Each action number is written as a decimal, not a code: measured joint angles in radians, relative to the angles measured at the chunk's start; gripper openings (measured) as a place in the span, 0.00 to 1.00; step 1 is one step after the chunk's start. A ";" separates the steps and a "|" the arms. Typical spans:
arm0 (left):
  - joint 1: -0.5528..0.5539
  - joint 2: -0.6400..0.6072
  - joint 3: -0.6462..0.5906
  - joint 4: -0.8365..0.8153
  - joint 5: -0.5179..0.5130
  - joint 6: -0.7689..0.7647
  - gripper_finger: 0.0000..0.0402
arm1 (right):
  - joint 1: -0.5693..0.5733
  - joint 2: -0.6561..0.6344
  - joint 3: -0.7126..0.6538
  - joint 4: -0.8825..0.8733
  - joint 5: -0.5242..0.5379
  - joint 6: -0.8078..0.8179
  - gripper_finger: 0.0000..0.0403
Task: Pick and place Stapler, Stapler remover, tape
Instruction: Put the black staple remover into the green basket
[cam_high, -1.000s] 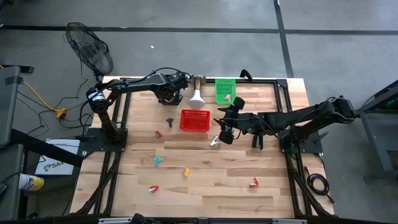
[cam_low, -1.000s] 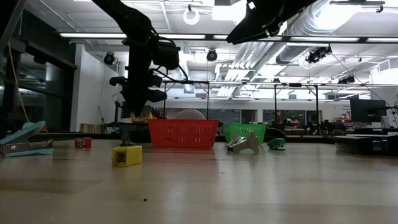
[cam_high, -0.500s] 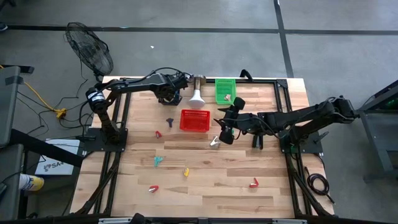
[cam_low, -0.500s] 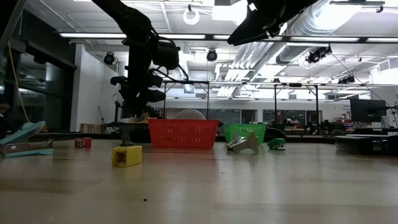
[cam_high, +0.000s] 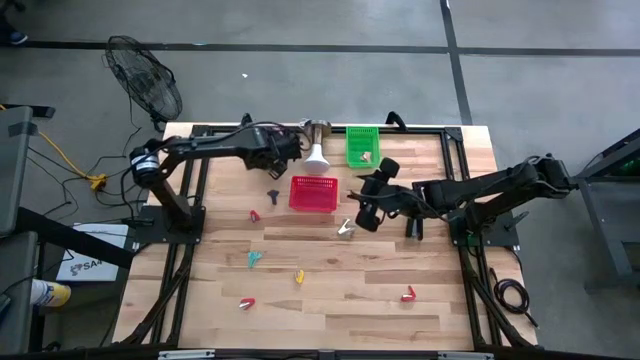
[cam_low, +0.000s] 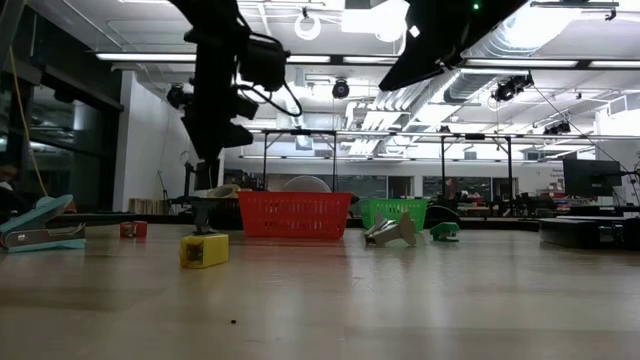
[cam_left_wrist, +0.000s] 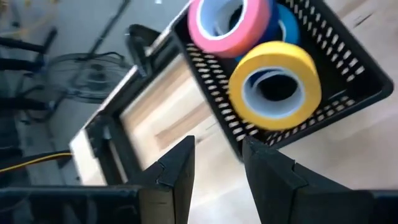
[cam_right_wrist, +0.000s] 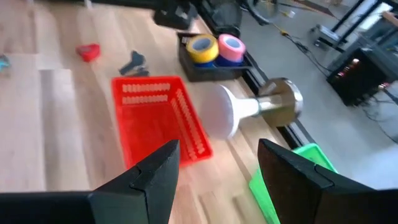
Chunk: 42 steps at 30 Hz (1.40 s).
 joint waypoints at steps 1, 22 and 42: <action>-0.011 -0.004 0.000 -0.015 -0.016 -0.017 0.33 | 0.000 0.000 0.000 -0.010 0.013 0.008 0.52; -0.181 -0.053 -0.105 -0.188 -0.041 -0.328 0.33 | 0.000 0.000 0.000 -0.167 0.056 0.150 0.52; -0.443 -0.474 -0.578 0.161 0.044 -0.736 0.33 | 0.000 0.000 0.000 -0.174 0.092 0.188 0.52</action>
